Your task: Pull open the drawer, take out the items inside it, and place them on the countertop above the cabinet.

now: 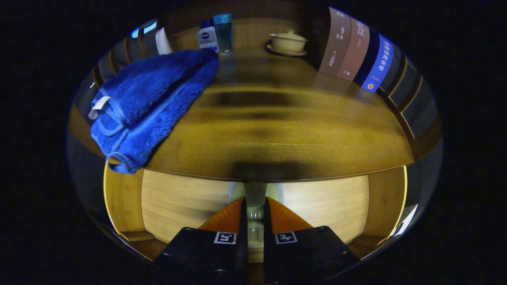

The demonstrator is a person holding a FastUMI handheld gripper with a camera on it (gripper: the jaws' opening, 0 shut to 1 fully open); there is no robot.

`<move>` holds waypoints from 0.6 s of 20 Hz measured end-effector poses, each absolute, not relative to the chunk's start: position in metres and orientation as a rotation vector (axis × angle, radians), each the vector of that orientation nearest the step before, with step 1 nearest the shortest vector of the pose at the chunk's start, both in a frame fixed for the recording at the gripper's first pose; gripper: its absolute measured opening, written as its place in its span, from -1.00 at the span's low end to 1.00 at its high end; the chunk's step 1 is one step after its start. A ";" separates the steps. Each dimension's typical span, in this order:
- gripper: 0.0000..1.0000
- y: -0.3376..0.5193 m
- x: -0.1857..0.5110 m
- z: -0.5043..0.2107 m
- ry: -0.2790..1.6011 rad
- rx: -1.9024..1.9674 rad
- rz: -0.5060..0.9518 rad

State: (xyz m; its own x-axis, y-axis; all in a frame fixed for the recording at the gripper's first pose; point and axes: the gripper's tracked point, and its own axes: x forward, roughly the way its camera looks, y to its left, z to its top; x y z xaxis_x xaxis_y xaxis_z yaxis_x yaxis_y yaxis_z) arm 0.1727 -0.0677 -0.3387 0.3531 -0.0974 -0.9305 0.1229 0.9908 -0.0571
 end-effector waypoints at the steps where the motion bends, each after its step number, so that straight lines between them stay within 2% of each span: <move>1: -0.59 -0.066 0.170 -0.328 1.178 0.037 -0.139; 7: -0.60 -0.061 0.147 -0.258 1.010 0.024 -0.114; 12: -0.60 -0.058 0.172 -0.211 0.869 0.015 -0.109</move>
State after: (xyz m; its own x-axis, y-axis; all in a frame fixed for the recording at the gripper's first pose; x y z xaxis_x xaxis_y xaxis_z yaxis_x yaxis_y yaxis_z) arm 0.1719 -0.0576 -0.2110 0.6402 -0.0898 -0.7629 0.1017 0.9943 -0.0317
